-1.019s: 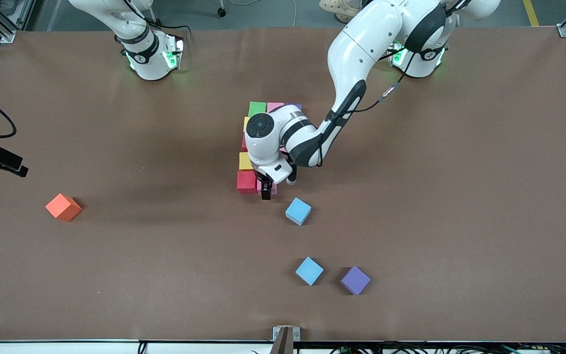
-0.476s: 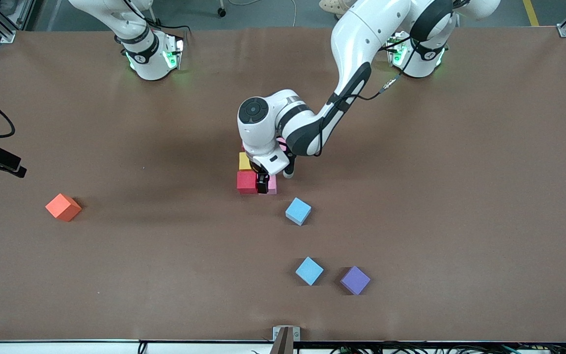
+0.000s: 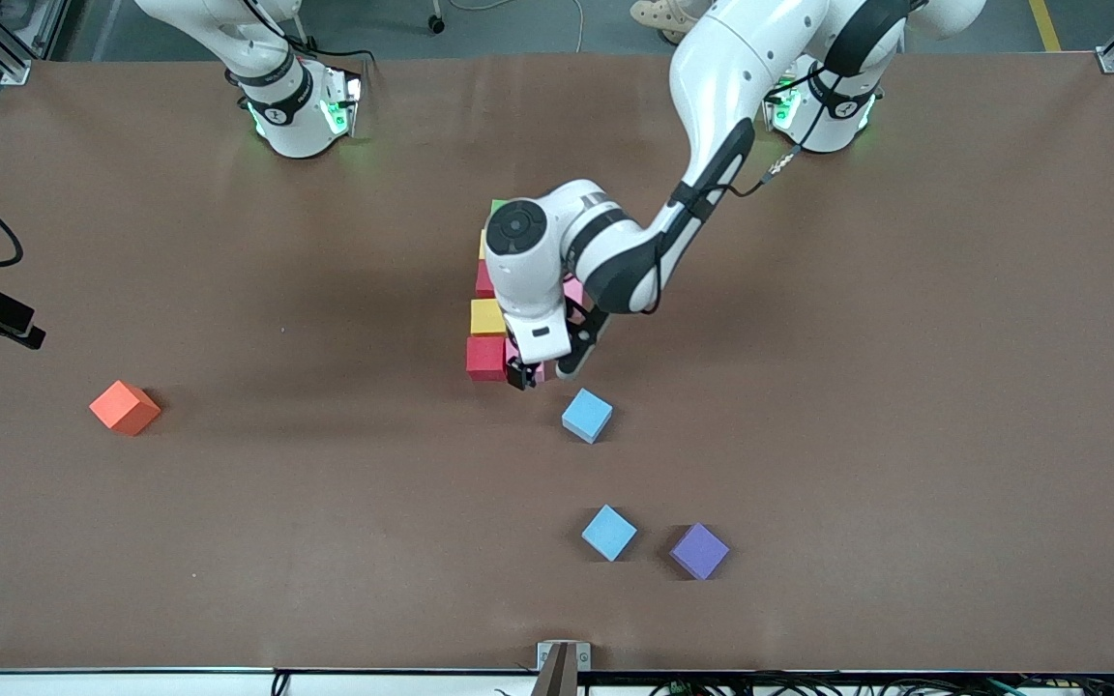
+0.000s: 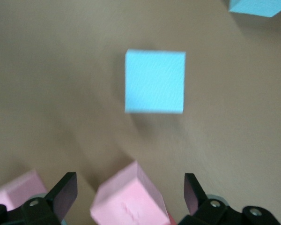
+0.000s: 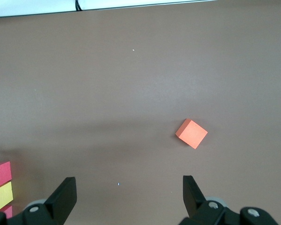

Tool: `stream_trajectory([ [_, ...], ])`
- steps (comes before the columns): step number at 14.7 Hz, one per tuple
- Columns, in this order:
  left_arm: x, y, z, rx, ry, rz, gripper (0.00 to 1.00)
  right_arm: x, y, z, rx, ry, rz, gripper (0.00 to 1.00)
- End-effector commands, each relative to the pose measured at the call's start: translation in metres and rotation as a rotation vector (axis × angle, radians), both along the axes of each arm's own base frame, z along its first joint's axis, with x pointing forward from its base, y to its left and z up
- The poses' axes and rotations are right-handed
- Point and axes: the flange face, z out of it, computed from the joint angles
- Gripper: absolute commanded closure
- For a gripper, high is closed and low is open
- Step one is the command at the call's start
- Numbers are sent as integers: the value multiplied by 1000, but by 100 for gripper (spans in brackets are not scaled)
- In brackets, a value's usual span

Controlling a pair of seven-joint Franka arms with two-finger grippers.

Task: Arrange 11 blocks into digit 3
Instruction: 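Grasp the light blue cube beside the row with the left gripper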

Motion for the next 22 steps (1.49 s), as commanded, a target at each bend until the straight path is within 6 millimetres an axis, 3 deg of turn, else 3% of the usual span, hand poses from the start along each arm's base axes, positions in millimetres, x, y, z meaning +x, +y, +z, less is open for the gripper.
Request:
stream_trajectory([
  [1, 26, 33, 2, 30, 14, -130, 0, -9, -16, 8, 6, -14, -17, 0],
  [4, 57, 66, -4, 29, 12, -102, 0, -8, -5, 8, 11, -12, 7, 0],
  [6, 66, 70, -13, 5, -11, -94, 0, -8, 2, 7, 13, -3, 16, 0],
  [9, 63, 65, -20, -11, -16, -90, 0, -6, 11, 7, 4, -5, 20, 0],
  [10, 61, 63, -30, -11, -12, -81, 0, -6, 11, 7, 4, -4, 20, 0],
  [18, 58, 58, -50, -25, -23, -94, 0, -20, 1, 15, 11, 21, 9, 0],
  [22, 47, 51, -74, -15, -4, -81, 4, -20, 10, 17, 17, 21, 24, 0],
])
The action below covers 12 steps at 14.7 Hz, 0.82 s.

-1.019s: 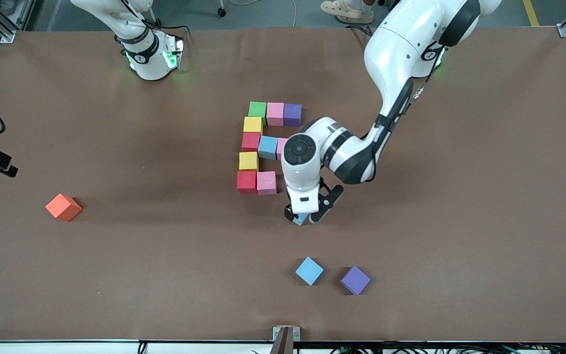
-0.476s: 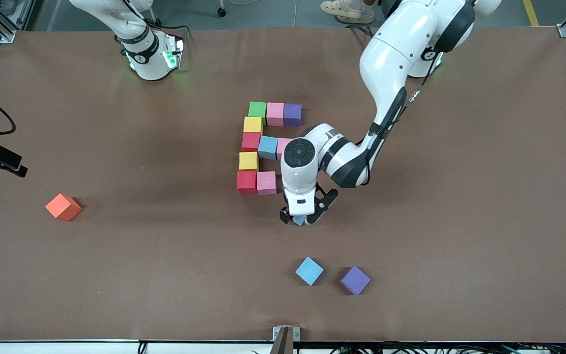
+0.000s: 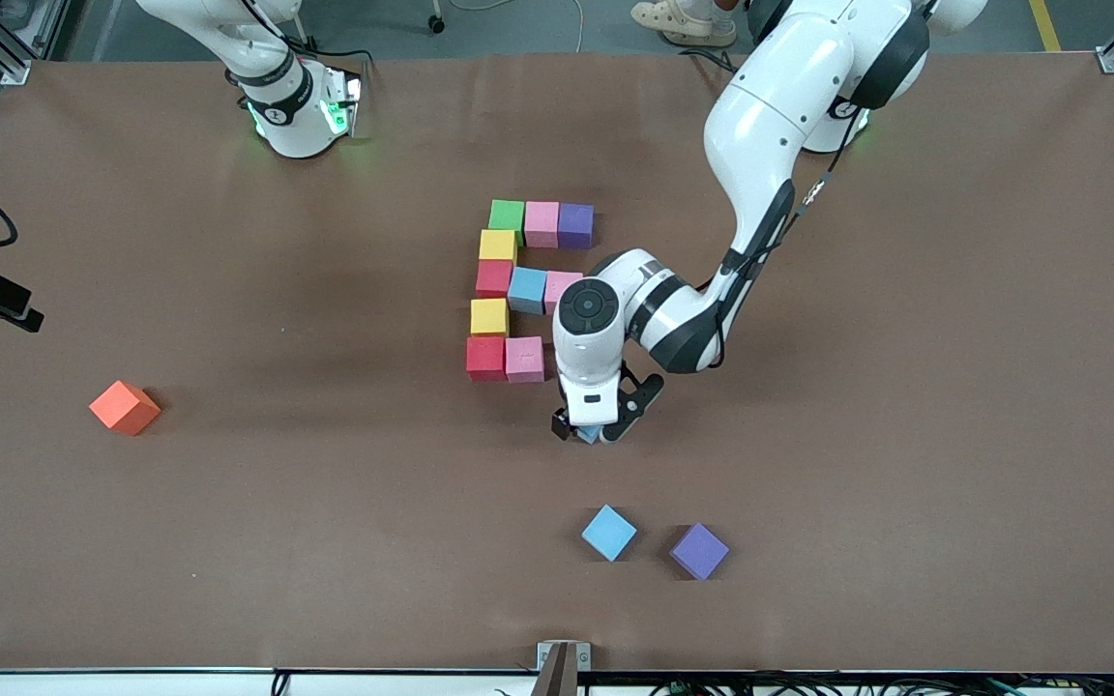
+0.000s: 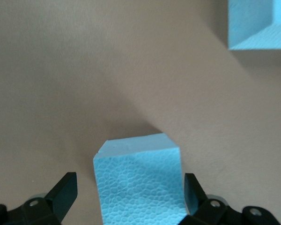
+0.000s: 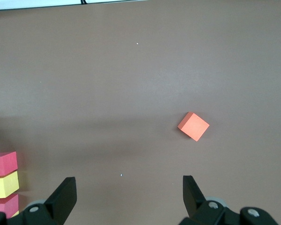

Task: Arrange 11 blocks into digit 3
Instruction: 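Carry the light blue cube toward pink with the left gripper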

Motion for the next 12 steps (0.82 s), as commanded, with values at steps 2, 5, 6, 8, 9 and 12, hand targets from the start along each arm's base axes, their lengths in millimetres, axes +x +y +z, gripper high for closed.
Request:
stream_trajectory([
  [2, -4, -5, -8, -12, -12, 25, 22, -7, 4, 1, 5, -6, 11, 0],
  [5, 2, -1, 1, -20, -19, 39, 65, -4, 4, -12, 3, -6, 11, 0],
  [6, 2, -1, 5, -25, -19, 56, 75, -2, 5, -17, 2, -17, 13, 0],
  [8, 1, -3, 12, -39, -21, 157, 82, -3, 5, -16, 1, -23, 13, 0],
  [9, -1, -6, 17, -44, -21, 213, 85, -3, 5, -17, 1, -21, 13, 0],
  [12, -12, -10, 19, -16, 21, 406, 88, -7, 5, -14, 2, -21, 13, 0],
])
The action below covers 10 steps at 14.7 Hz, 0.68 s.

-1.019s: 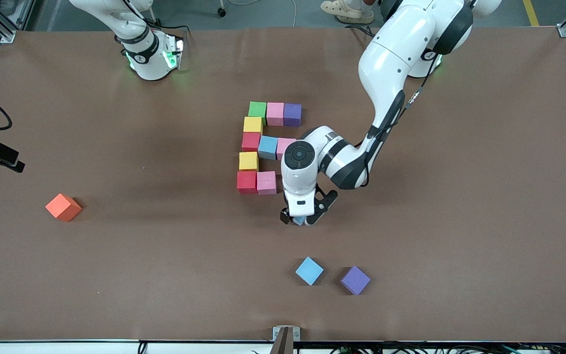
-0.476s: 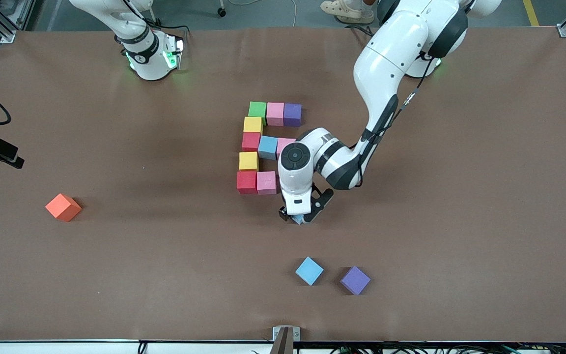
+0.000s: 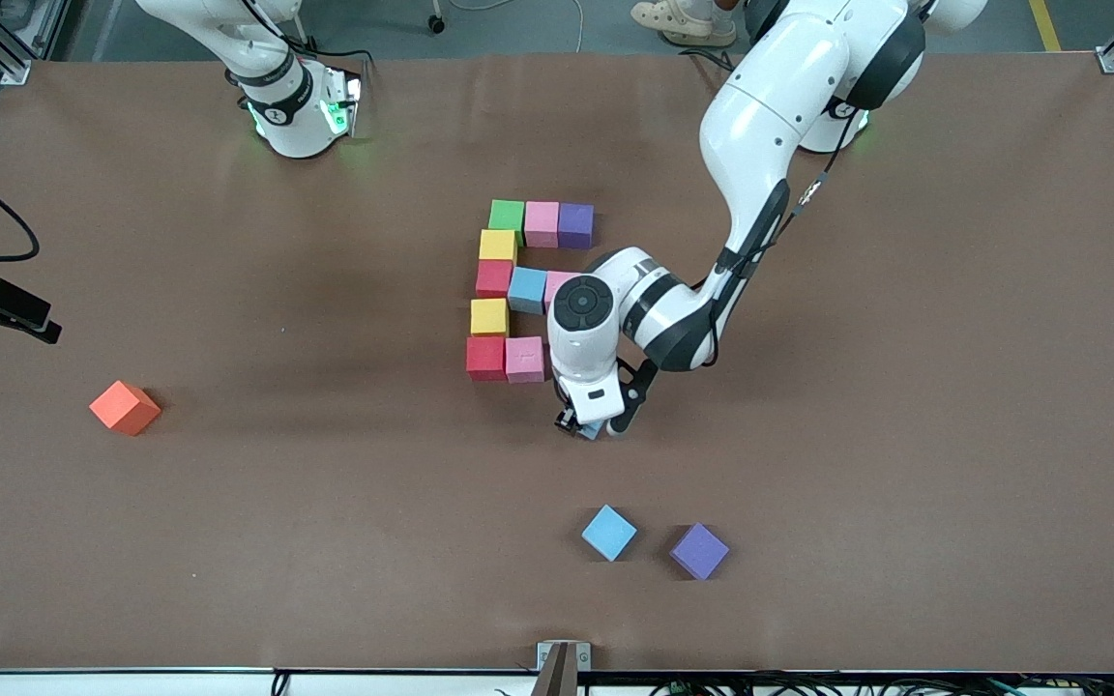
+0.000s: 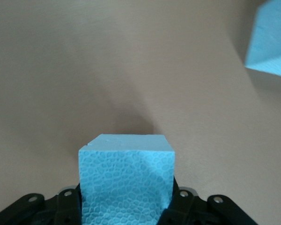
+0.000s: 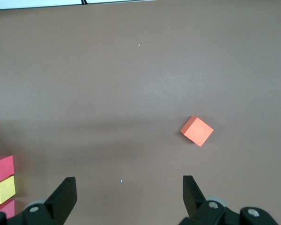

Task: Arrange 11 blocks into digit 3
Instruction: 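Carry the light blue cube toward pink with the left gripper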

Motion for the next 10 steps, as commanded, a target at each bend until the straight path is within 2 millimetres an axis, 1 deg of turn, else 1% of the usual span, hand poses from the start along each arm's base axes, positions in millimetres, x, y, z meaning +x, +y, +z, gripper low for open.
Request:
stream_trajectory([
  [1, -11, -3, 8, 17, 38, 177, 88, -14, 3, 8, 3, -14, 11, 0],
  [2, -13, -4, 7, 19, 47, 216, 88, -15, 4, 8, 2, -14, 12, 0],
  [3, -20, -10, 5, 3, 69, 243, 88, -15, 4, 8, 2, -16, 11, 0],
  [5, -23, -12, 3, -26, 112, 289, 88, -16, 4, 11, 2, -19, 12, 0],
  [7, -33, -21, 0, -32, 140, 321, 88, -14, 8, 12, -2, -21, 20, 0],
  [8, -36, -20, -2, -14, 152, 348, 88, -14, 13, 12, -6, -22, 31, 0],
  [10, -38, -19, -4, -1, 161, 401, 88, -13, 13, 11, -8, -19, 31, 0],
])
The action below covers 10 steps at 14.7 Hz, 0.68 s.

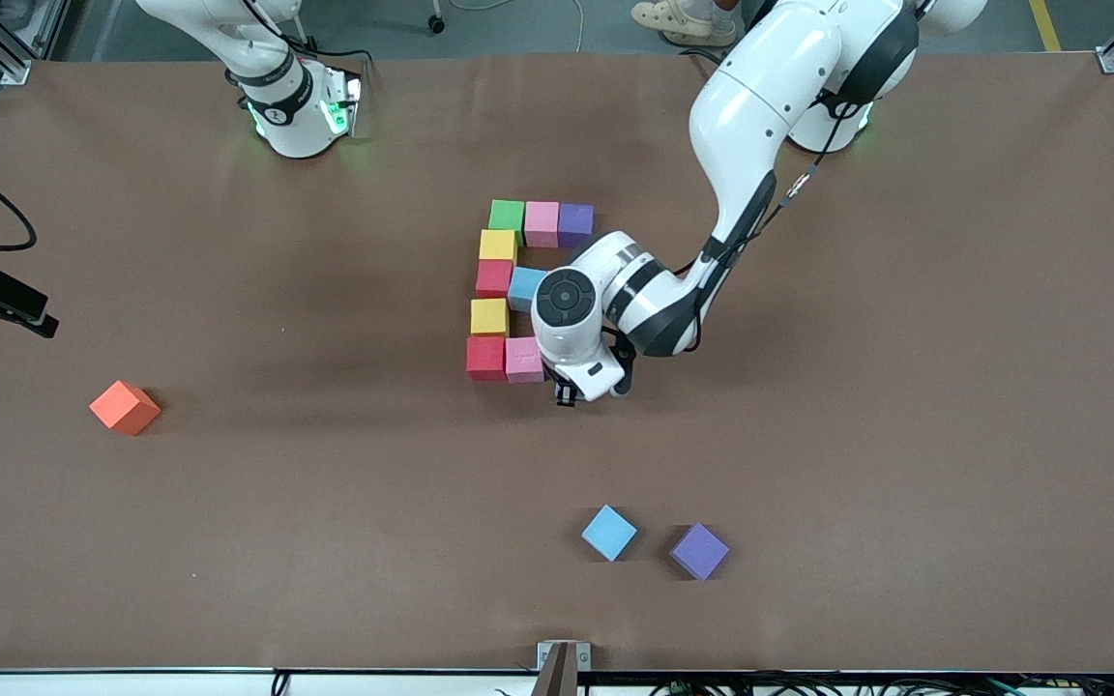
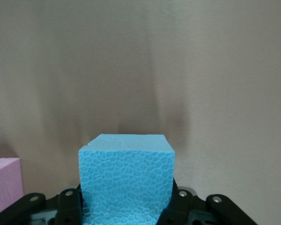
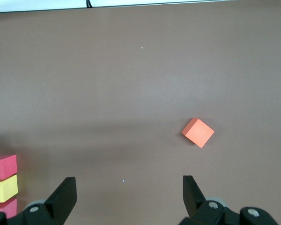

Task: Arrange 11 blocks into digit 3
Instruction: 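Carry the light blue cube toward pink with the left gripper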

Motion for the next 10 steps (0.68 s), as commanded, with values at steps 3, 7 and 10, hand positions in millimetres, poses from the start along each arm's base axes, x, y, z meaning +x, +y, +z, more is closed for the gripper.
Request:
stream_trajectory([
  [3, -7, 0, -1, 29, 33, 111, 88, -9, 4, 2, -7, -2, 13, 0],
  [7, -21, -14, -1, 38, 22, 93, 88, -9, 3, 3, -7, -7, 13, 0],
  [10, -33, -24, -3, 55, 5, 49, 88, -9, 2, 3, -8, -10, 11, 0],
])
